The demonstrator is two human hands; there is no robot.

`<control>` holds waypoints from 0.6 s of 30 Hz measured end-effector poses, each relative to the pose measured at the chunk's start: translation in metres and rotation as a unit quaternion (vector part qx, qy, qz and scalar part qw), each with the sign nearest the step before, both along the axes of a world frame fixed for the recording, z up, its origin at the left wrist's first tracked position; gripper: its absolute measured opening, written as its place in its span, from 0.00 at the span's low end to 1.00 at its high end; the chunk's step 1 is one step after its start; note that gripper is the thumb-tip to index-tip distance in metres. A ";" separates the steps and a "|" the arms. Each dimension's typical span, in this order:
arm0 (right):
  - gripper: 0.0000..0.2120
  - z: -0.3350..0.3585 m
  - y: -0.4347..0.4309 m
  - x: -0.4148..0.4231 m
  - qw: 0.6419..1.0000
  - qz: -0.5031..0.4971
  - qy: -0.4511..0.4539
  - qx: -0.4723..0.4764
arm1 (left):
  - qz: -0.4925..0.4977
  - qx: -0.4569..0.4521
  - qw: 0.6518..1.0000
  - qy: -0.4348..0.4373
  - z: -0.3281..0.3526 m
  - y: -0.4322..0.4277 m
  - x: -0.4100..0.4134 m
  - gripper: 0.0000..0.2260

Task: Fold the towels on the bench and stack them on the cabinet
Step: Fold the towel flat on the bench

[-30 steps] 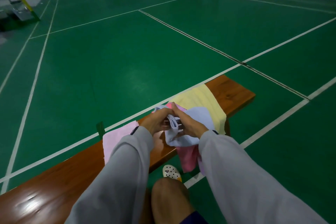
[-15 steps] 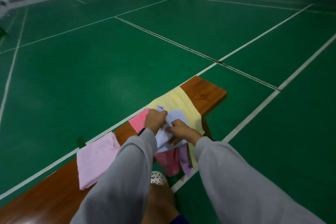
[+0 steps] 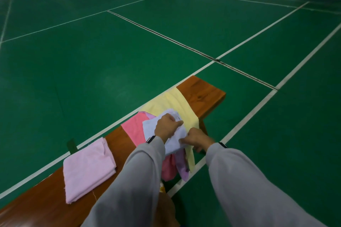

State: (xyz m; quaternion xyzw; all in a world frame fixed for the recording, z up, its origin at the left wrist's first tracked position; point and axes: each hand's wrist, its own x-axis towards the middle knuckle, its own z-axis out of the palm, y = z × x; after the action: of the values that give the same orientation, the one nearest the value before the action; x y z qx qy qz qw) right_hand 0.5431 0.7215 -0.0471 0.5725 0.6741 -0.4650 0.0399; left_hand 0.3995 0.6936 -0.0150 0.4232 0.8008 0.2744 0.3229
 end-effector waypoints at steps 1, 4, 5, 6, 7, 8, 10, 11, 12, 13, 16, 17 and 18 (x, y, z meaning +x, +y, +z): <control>0.30 -0.002 0.002 -0.002 1.000 0.006 -0.014 0.025 | 0.017 0.010 0.999 0.026 -0.004 -0.002 -0.005 0.12; 0.44 -0.009 0.006 -0.015 0.997 -0.059 0.035 0.026 | 0.081 0.006 0.990 0.120 -0.013 -0.016 -0.025 0.18; 0.47 -0.008 0.005 -0.020 0.994 -0.093 0.058 0.010 | 0.100 -0.019 0.986 0.134 -0.018 -0.023 -0.033 0.23; 0.47 -0.008 0.005 -0.024 0.990 -0.120 0.069 0.002 | 0.124 -0.054 0.984 0.114 -0.023 -0.029 -0.042 0.29; 0.47 -0.008 0.003 -0.027 0.988 -0.139 0.069 0.001 | 0.148 -0.078 0.984 0.063 -0.030 -0.034 -0.052 0.34; 0.45 -0.010 0.002 -0.030 0.986 -0.150 0.069 0.003 | 0.170 -0.080 0.982 -0.010 -0.034 -0.039 -0.060 0.35; 0.42 -0.015 0.000 -0.033 0.985 -0.149 0.082 -0.005 | 0.210 -0.052 0.964 -0.153 -0.041 -0.048 -0.073 0.27; 0.41 -0.016 -0.002 -0.034 0.985 -0.145 0.090 -0.013 | 0.222 -0.046 0.951 -0.212 -0.037 -0.054 -0.073 0.19; 0.39 -0.015 -0.003 -0.036 0.985 -0.141 0.101 -0.021 | 0.219 -0.047 0.939 -0.261 -0.036 -0.059 -0.073 0.12; 0.38 -0.013 -0.004 -0.037 0.983 -0.142 0.113 -0.031 | 0.213 -0.050 0.927 -0.305 -0.032 -0.063 -0.071 0.09; 0.36 0.000 -0.006 -0.040 0.971 -0.171 0.156 -0.067 | 0.180 -0.078 0.902 -0.385 -0.013 -0.071 -0.063 0.12; 0.34 0.007 -0.007 -0.042 0.965 -0.184 0.168 -0.076 | 0.178 -0.069 0.896 -0.400 -0.012 -0.068 -0.064 0.14; 0.32 0.013 -0.007 -0.045 0.960 -0.197 0.180 -0.081 | 0.180 -0.044 0.900 -0.395 -0.012 -0.064 -0.065 0.16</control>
State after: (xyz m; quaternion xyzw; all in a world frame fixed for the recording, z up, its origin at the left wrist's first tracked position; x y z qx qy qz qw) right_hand 0.4983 0.7147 -0.0342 0.5953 0.5042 -0.6124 -0.1281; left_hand 0.3345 0.6297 -0.0268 0.1143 0.6812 0.4372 0.5761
